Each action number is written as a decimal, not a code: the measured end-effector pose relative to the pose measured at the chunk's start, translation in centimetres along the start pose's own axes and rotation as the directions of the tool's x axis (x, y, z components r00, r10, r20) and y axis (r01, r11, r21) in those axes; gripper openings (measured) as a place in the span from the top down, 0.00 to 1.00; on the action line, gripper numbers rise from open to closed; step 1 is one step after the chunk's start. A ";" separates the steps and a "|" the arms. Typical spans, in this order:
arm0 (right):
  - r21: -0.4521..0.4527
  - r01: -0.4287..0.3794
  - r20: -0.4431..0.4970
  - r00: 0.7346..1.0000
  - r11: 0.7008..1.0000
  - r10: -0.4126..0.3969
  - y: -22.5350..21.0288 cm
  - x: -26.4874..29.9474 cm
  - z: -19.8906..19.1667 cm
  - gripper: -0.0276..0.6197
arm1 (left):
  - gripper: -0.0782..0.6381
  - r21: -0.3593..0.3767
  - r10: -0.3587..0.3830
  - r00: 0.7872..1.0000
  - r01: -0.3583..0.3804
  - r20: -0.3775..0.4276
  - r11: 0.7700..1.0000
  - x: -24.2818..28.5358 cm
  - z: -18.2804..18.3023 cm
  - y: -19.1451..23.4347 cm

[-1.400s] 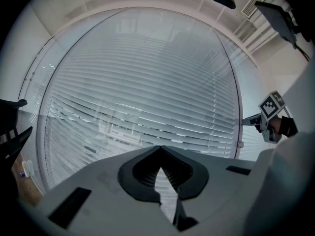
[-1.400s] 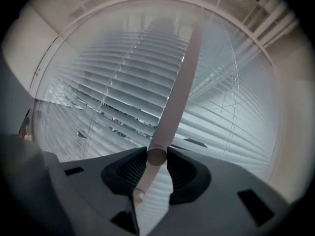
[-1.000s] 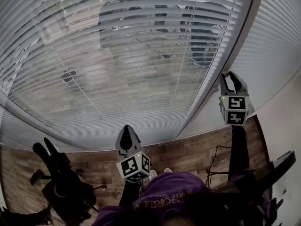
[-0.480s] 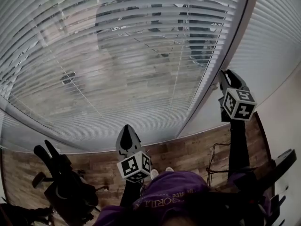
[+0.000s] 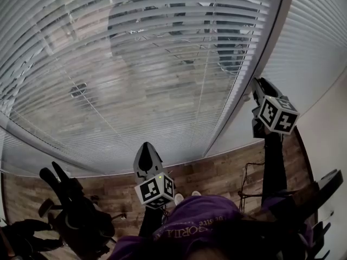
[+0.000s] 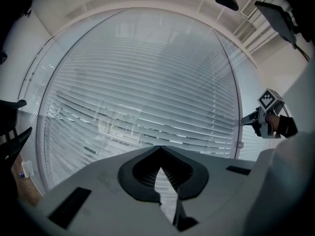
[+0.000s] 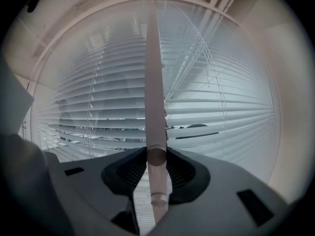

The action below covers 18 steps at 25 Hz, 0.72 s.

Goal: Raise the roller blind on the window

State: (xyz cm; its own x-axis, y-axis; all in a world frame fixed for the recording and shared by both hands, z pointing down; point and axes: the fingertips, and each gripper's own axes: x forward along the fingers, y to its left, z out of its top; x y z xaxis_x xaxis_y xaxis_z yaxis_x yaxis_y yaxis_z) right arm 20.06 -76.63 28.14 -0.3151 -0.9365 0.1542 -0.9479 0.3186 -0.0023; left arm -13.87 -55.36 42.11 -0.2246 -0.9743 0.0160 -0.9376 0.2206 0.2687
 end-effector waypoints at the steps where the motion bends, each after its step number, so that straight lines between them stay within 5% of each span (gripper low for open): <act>1: 0.022 -0.005 0.000 1.000 1.000 0.005 -0.1 0.0 0.0 0.77 | 0.89 0.000 0.000 1.000 0.000 0.001 1.000 0.0 0.0 0.0; 5: 0.118 -0.024 -0.004 1.000 0.993 0.025 -0.3 0.2 -0.2 0.77 | 0.89 -0.001 -0.002 1.000 0.002 0.006 1.000 0.1 0.0 0.1; 18: 0.227 -0.037 -0.001 0.999 0.973 0.038 -0.3 0.0 0.2 0.77 | 0.89 -0.009 -0.004 1.000 0.004 -0.004 1.000 0.3 -0.3 0.0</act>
State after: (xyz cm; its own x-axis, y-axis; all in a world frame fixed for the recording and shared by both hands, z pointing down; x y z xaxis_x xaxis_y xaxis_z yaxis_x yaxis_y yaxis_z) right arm 20.34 -76.70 27.92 -0.3508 -0.9235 0.1552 -0.9216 0.3110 -0.2322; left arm -13.88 -55.65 42.41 -0.2197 -0.9754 0.0187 -0.9362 0.2162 0.2770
